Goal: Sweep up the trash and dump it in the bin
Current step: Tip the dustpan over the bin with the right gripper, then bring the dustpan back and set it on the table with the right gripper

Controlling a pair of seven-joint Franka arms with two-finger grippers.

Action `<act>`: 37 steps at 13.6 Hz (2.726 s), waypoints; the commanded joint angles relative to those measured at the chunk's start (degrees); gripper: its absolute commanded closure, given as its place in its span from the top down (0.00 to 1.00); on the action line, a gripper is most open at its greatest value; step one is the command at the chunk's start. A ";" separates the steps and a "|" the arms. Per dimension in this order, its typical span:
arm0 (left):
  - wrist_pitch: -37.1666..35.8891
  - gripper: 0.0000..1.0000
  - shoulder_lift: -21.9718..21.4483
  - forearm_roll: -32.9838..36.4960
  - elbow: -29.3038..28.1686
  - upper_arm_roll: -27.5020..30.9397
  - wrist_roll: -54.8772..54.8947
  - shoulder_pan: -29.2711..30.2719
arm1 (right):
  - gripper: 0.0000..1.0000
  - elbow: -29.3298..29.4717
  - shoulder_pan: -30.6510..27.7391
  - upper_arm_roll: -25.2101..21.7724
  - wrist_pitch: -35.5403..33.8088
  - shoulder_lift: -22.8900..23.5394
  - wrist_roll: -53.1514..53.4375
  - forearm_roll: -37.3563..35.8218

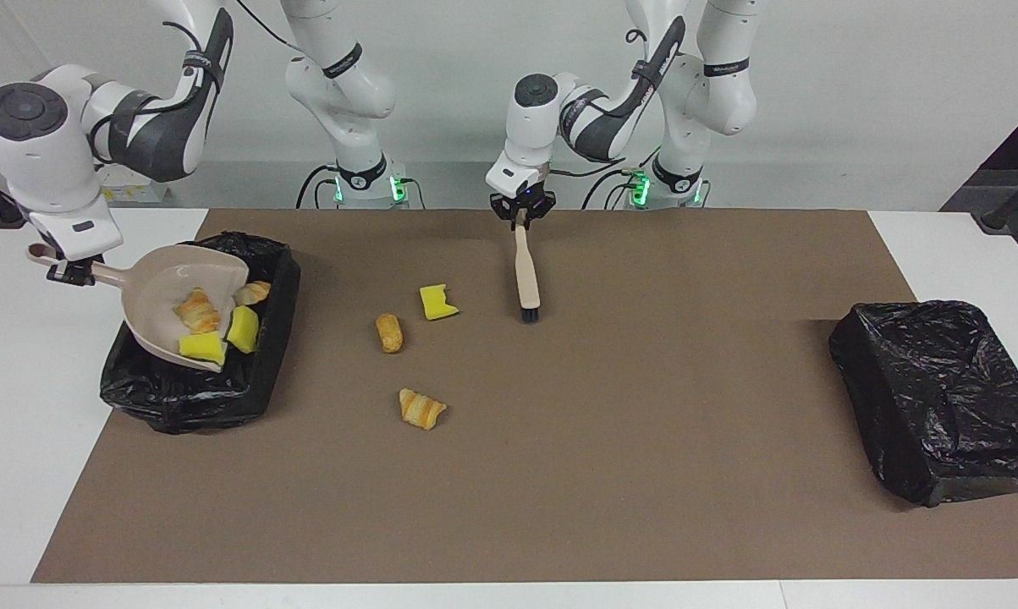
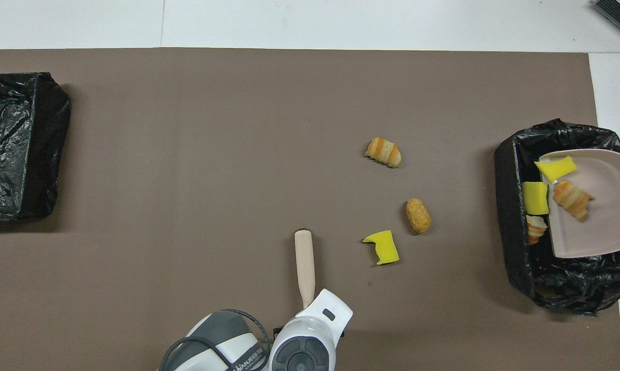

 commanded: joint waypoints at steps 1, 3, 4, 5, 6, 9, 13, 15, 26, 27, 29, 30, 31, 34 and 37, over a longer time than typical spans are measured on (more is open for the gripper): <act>-4.23 1.00 -0.60 0.35 1.03 0.50 1.76 2.42 | 0.00 -1.31 0.01 0.32 -0.41 -1.63 0.90 -2.77; -11.61 1.00 -0.34 0.35 5.84 0.50 2.20 7.07 | 0.00 -0.61 -0.07 0.40 -1.90 -2.33 0.55 -2.95; -13.99 1.00 -0.34 0.35 7.79 0.59 2.90 9.36 | 0.00 0.00 0.01 0.75 -3.13 -3.12 0.03 -3.47; -15.24 1.00 -0.51 0.35 8.94 0.68 5.78 12.60 | 0.00 1.66 0.10 1.10 -6.01 -4.09 -0.15 -4.17; -17.77 1.00 -0.51 0.35 11.12 0.68 9.20 16.20 | 0.00 3.85 1.58 1.19 -9.69 -4.44 -0.33 -4.27; -22.63 1.00 0.45 0.44 17.37 0.68 18.88 25.44 | 0.00 11.15 4.31 1.46 -18.84 -5.15 -2.87 -4.53; -24.30 1.00 0.72 1.05 21.95 0.94 26.96 33.97 | 0.00 12.84 11.41 2.59 -21.77 -5.59 3.15 -3.39; -27.01 1.00 0.63 1.49 24.84 1.20 33.98 39.59 | 0.00 12.31 13.98 4.62 -19.68 -5.85 15.26 3.60; -44.50 1.00 0.54 7.56 40.83 1.29 55.73 52.18 | 0.00 14.94 30.94 4.71 -4.72 10.92 77.92 18.65; -46.00 1.00 0.98 7.73 42.85 1.29 55.73 52.97 | 0.00 15.82 32.43 4.71 -4.63 11.63 84.42 20.24; -46.63 1.00 2.82 7.82 45.23 1.20 55.73 53.41 | 0.00 16.97 35.15 4.71 -4.55 13.12 94.98 22.96; -46.63 1.00 3.79 7.82 46.73 1.20 55.64 53.50 | 0.00 18.10 36.74 4.71 -4.55 14.35 99.47 23.85; -46.63 1.00 4.67 7.82 47.96 1.20 55.64 53.50 | 0.00 18.64 38.32 4.71 -4.37 15.32 103.52 24.38; -45.49 1.00 4.59 10.18 47.97 1.03 55.82 53.07 | 0.00 23.54 41.31 4.71 -4.28 19.70 115.47 27.00; -45.48 1.00 3.89 9.49 47.36 1.03 55.65 52.97 | 0.00 26.12 45.62 4.71 -1.23 23.41 128.57 28.51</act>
